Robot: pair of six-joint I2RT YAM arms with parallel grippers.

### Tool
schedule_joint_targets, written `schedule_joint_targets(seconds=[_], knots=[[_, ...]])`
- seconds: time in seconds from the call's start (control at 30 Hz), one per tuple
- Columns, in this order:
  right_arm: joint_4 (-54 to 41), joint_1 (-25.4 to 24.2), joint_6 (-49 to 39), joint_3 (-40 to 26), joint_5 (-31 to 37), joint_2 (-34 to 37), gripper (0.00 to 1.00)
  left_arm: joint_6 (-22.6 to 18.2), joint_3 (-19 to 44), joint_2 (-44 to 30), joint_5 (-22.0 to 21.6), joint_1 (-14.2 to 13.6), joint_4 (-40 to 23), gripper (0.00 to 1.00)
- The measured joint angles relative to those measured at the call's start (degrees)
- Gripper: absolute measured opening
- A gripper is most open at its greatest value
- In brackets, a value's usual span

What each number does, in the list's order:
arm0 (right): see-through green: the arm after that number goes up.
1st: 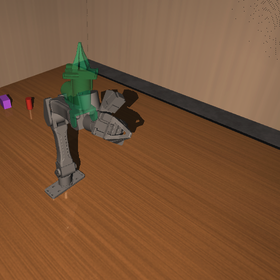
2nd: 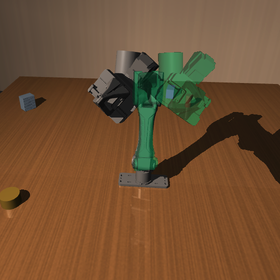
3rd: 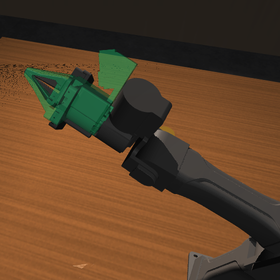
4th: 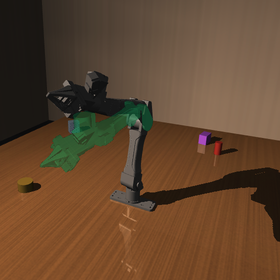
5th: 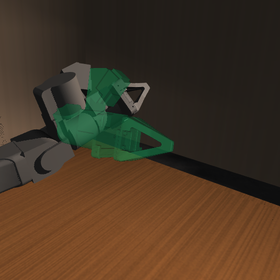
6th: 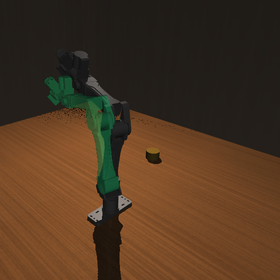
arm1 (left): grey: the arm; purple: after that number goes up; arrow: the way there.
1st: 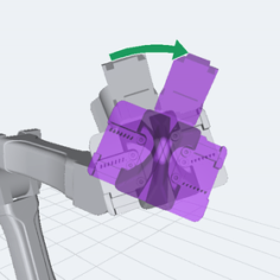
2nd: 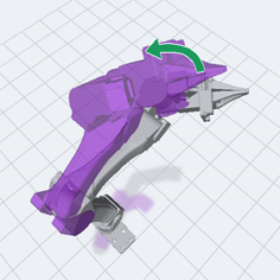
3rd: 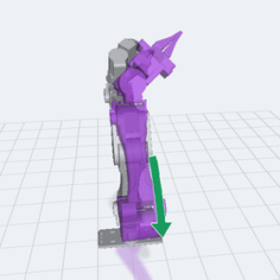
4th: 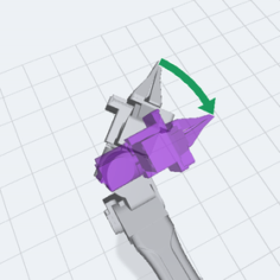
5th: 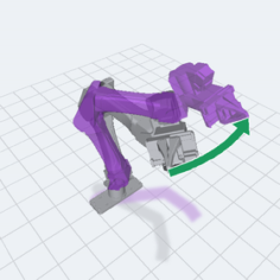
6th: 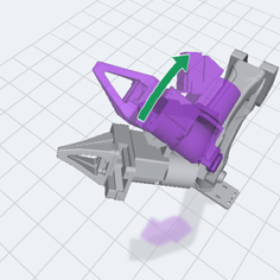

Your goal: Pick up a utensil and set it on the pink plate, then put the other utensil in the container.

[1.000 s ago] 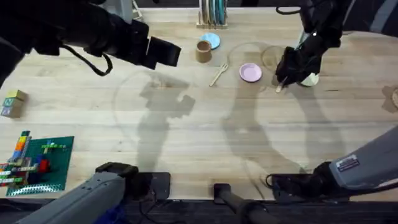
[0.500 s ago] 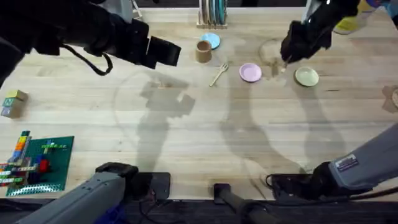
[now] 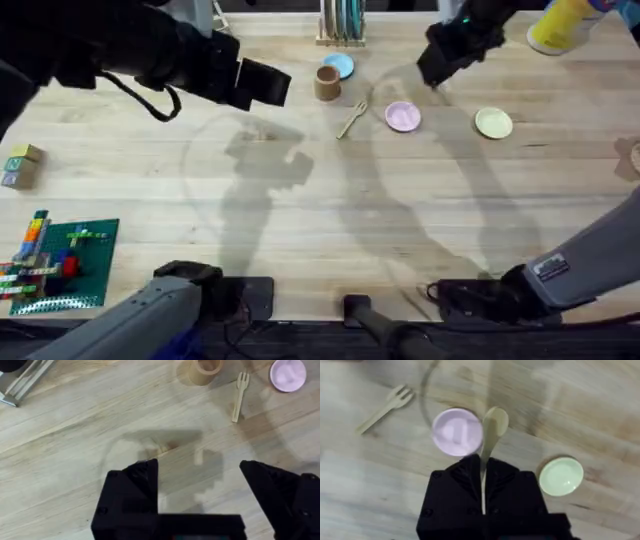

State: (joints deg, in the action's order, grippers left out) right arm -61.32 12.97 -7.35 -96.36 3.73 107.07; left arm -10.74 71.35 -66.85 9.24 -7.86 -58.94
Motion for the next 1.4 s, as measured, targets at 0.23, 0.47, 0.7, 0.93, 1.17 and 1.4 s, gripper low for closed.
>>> schedule_joint_targets(seconds=[0.23,0.47,0.7,0.93,1.17,1.4], knots=[[0.1,2.9,-0.1,0.0,0.0,1.2,0.033,0.0,0.0,0.0,0.0,0.0,0.0,0.992],[0.0,2.9,1.0,0.3,-0.7,7.8,0.033,0.0,0.0,0.0,0.0,0.0,0.0,0.993],[0.4,3.2,1.4,0.5,-2.7,10.8,0.033,0.0,0.0,0.0,0.0,0.0,0.0,0.994],[0.4,3.4,1.4,0.5,-3.2,12.4,0.034,0.0,0.0,0.0,0.0,0.0,0.0,0.994],[0.3,3.4,1.8,0.5,-3.3,12.4,0.557,0.0,0.0,0.0,0.0,0.0,0.0,0.994],[0.3,3.4,1.8,0.5,-3.3,12.4,0.997,0.0,0.0,0.0,0.0,0.0,0.0,0.994]])
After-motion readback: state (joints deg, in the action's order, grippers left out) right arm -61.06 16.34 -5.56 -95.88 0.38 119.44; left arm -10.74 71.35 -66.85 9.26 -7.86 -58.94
